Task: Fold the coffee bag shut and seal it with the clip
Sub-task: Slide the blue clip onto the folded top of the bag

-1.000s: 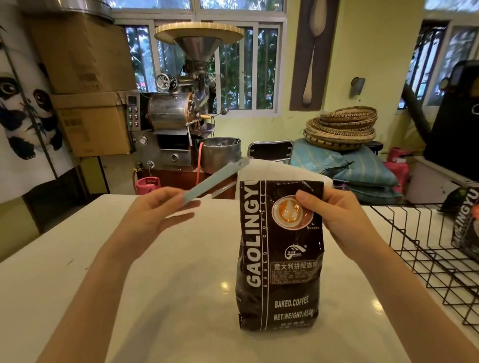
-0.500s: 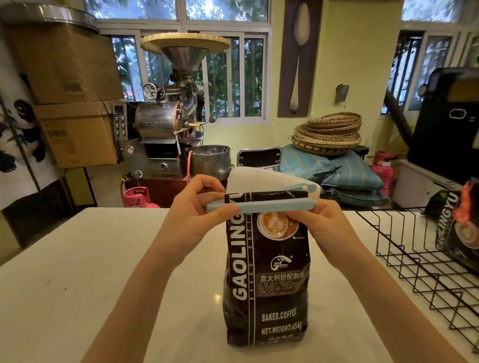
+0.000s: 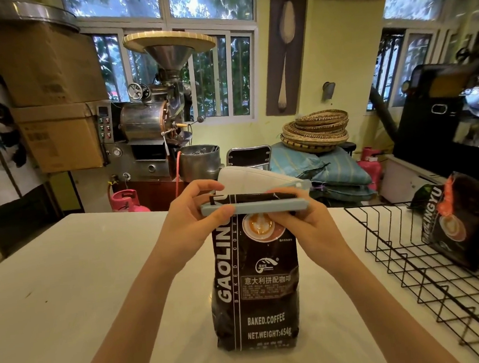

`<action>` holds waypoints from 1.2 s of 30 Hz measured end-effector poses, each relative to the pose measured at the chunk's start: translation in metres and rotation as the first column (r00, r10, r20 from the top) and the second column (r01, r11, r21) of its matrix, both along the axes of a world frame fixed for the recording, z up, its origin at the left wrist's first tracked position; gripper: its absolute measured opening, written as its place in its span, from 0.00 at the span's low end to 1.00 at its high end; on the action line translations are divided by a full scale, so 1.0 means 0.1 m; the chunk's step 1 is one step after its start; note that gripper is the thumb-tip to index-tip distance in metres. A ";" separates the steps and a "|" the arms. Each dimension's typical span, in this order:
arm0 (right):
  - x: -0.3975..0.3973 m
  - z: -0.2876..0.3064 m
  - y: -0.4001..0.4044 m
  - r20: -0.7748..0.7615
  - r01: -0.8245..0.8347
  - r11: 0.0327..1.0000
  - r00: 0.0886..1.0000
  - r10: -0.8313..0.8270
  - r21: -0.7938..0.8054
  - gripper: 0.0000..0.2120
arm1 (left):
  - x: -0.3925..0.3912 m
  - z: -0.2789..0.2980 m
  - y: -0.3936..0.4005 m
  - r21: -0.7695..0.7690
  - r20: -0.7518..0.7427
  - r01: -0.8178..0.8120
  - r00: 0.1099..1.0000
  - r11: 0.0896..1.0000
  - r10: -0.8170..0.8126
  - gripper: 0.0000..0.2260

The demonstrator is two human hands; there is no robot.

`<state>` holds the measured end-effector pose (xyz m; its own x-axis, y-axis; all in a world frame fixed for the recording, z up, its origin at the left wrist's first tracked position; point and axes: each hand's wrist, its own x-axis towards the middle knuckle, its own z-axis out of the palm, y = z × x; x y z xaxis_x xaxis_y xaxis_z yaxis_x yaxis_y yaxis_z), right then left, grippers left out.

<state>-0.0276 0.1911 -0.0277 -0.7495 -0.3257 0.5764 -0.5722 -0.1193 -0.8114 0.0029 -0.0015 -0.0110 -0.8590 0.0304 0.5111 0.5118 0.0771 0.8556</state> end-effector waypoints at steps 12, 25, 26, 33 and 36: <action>-0.03 0.14 0.25 0.089 -0.063 0.993 0.995 0.055 0.095 0.40 | 0.05 0.03 0.00 -0.107 -0.021 -0.048 0.999 0.993 0.046 0.12; -0.11 0.08 0.29 0.061 0.026 0.998 0.998 -0.030 0.063 0.07 | 0.05 0.02 0.04 -0.111 -0.060 -0.084 0.995 0.990 0.078 0.12; -0.11 0.08 0.28 0.055 0.030 0.998 0.998 -0.034 0.063 0.06 | 0.06 0.02 0.04 -0.114 -0.058 -0.089 0.995 0.989 0.083 0.12; -0.14 0.06 0.28 0.053 0.050 0.996 0.997 -0.054 0.069 0.07 | 0.16 0.06 0.15 -0.455 -0.309 -0.429 0.898 0.780 0.314 0.20; -0.12 0.07 0.28 0.048 0.021 0.999 0.999 -0.023 0.041 0.05 | 0.21 0.13 0.38 -0.577 -0.624 -0.621 0.754 0.530 0.203 0.19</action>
